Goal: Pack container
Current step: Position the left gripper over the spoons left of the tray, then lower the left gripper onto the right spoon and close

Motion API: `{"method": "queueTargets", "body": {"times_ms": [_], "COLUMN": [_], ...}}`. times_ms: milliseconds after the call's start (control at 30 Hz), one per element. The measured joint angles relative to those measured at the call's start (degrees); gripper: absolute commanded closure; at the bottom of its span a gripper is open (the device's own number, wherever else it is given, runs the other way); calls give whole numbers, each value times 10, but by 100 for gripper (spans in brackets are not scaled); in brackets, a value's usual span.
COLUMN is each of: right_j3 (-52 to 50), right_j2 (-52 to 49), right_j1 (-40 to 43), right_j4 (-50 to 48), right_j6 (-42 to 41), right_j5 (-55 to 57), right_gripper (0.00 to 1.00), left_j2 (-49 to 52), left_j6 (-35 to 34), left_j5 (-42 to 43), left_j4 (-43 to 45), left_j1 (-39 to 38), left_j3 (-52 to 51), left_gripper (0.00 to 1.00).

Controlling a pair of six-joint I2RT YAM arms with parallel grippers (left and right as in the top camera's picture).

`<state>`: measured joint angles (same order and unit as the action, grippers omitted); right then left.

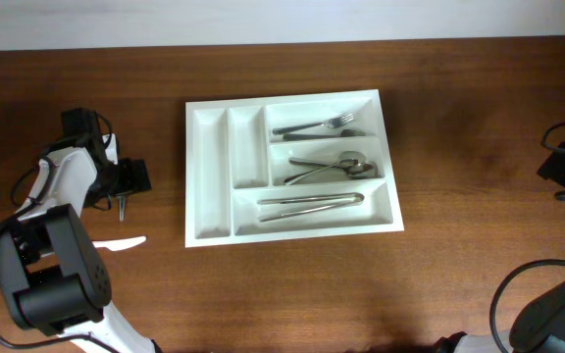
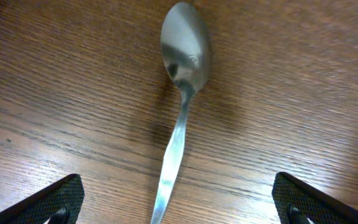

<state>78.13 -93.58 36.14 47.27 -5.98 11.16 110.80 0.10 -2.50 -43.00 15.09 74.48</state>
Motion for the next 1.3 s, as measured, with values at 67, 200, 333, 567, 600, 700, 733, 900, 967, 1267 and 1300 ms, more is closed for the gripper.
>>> {"method": "queueTargets", "body": {"times_ms": [67, 200, 333, 567, 600, 700, 733, 900, 967, 1267, 1300], "right_j3": [0, 0, 0, 0, 0, 0, 0, 0, 0, 0, 0], "right_j2": [0, 0, 0, 0, 0, 0, 0, 0, 0, 0, 0], "right_j1": [0, 0, 0, 0, 0, 0, 0, 0, 0, 0, 0], "right_j4": [0, 0, 0, 0, 0, 0, 0, 0, 0, 0, 0], "right_j6": [0, 0, 0, 0, 0, 0, 0, 0, 0, -1, 0], "right_j5": [0, 0, 0, 0, 0, 0, 0, 0, 0, 0, 0], "right_gripper": [1, 1, 1, 1, 1, 1, 1, 1, 1, 1, 1], "left_j2": [9, 24, 26, 26, 26, 29, 32, 37, 37, 40, 40], "left_j6": [4, 10, 18, 25, 26, 26, 26, 28, 28, 34, 34], "left_j5": [-5, -9, -10, -12, -12, -12, -12, -9, -9, -2, 0], "left_j4": [0, 1, 12, 19, 19, 19, 19, 20, 21, 37, 37], "left_j1": [0, 0, 0, 0, 0, 0, 0, 0, 0, -1, 0], "left_j3": [0, 0, 0, 0, 0, 0, 0, 2, 2, 3, 3], "left_gripper": [1, 1, 1, 1, 1, 1, 1, 1, 4, 30, 30]}}
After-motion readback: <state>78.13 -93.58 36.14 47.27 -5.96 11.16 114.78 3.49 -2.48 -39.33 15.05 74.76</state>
